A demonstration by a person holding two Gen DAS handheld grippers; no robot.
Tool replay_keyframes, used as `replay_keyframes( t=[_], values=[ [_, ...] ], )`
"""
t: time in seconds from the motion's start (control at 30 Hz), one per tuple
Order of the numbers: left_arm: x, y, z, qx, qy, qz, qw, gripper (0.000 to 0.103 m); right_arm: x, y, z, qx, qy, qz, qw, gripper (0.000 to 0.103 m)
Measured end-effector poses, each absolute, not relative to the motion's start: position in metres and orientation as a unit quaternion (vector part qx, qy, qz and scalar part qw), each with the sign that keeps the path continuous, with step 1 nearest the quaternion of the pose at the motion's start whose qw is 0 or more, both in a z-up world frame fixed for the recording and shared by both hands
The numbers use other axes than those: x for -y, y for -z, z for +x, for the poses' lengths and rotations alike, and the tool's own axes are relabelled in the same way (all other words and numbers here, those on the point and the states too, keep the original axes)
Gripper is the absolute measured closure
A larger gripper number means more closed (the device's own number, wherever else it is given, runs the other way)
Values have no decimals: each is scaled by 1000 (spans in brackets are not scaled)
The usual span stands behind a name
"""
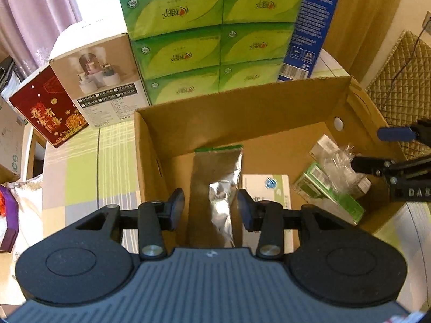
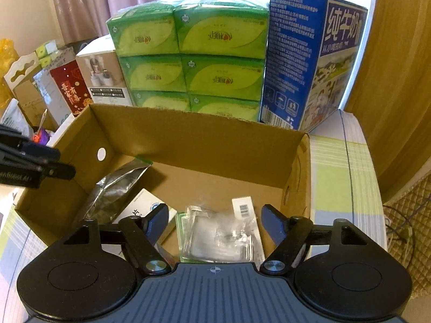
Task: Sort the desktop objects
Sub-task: 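Lower the foil bag and clear tray into the box and open both tools, then withdraw both tools toward the red candy packet and white charger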
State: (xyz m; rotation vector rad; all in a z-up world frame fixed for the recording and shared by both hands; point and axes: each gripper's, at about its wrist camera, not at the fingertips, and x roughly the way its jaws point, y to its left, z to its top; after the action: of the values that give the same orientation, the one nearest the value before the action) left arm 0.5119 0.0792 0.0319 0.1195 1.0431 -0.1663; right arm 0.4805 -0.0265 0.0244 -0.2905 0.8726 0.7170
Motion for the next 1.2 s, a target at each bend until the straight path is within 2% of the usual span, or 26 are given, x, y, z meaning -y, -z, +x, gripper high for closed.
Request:
replay_keyframes(
  t=[0.37,0.87,1.2],
  values=[
    [-81,-45,468,-492,85,42,865,63,42,-49,453,-403,-344,-141,836,23],
    [-88,-65,364,-492,85,27,866,60,92,-80,373,-399,-346,-138,838,15],
    [-92,-67,298,-493,84,8,866,51,111,-75,319,-405,-359,-154,827,12]
  ],
)
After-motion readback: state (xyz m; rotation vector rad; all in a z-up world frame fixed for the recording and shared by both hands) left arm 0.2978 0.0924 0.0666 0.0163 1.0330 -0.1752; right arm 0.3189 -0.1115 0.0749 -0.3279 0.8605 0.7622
